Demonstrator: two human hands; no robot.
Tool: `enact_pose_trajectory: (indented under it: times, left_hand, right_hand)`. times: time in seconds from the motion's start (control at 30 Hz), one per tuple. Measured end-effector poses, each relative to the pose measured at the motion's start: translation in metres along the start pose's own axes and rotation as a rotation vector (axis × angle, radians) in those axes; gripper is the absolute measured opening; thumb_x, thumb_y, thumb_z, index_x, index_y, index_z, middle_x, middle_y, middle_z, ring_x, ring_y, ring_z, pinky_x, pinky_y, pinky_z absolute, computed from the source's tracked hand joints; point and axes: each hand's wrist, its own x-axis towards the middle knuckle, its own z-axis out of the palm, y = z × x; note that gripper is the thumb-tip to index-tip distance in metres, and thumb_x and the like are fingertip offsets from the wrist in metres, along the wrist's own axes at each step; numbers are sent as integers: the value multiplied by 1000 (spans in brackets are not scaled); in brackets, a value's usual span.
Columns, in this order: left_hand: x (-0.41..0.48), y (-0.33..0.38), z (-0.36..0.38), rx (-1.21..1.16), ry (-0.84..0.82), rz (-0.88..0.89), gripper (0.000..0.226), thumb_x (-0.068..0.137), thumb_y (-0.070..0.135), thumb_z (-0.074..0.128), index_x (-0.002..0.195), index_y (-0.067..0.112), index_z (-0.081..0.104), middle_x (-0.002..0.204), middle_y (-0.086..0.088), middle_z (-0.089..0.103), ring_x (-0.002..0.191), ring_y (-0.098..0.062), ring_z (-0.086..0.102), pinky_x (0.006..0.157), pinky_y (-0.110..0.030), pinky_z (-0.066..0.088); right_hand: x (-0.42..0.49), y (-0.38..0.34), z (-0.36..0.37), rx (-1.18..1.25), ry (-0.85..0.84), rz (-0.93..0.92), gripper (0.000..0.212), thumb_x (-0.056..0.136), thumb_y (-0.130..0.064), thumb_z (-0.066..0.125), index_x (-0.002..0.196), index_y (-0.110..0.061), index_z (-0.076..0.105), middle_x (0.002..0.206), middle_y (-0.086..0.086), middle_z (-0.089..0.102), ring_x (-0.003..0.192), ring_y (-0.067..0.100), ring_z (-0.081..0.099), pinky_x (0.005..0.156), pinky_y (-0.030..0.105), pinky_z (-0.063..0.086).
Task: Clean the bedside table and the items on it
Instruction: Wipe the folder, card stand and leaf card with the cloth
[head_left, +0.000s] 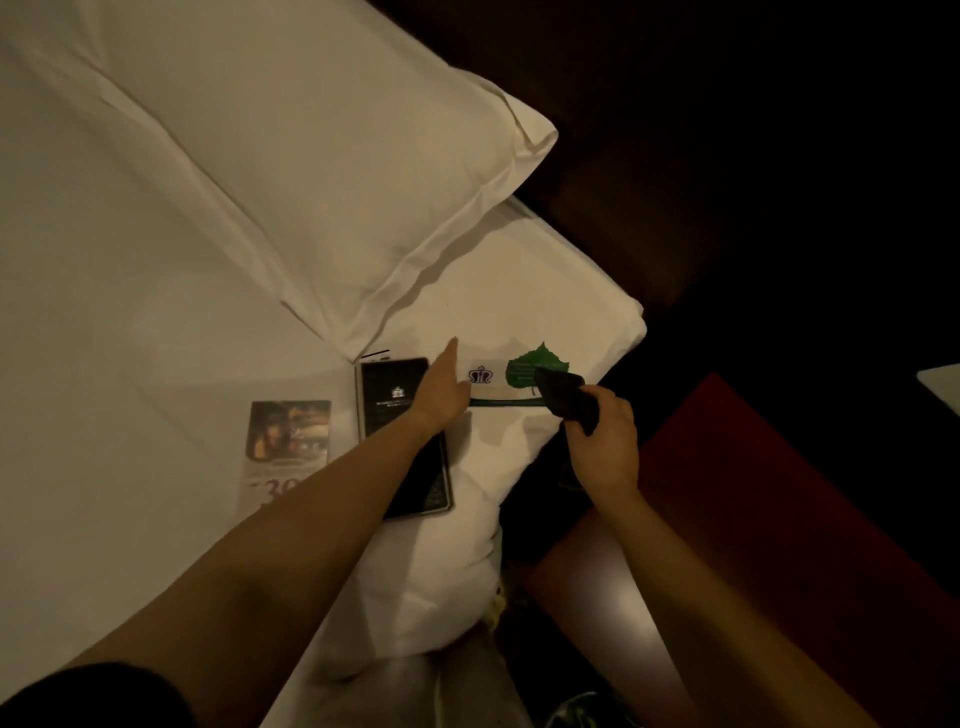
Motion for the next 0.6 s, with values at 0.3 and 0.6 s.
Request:
enact_pose_trajectory:
  times: [0.3,0.6]
  left_hand:
    - [33,-15,21,9,22,-190,28,97,17,42,112,-1,57,115,-24,60,109,-34,56,90,-36,44]
    - [-30,44,-2,-607,37,-72,22,99,25,39,77,21,45,87,-7,57,74,-17,58,60,-24,53]
  right_hand:
    - [20,22,-14,-32,-18,-22,41,87,-4,55,128,-10,49,131,16,46,119,31,50,100,37,42]
    - [16,-33,-29,-4,44,-166,44,85,-1,56,127,-10,49,134,16,43,124,32,41,104,36,36]
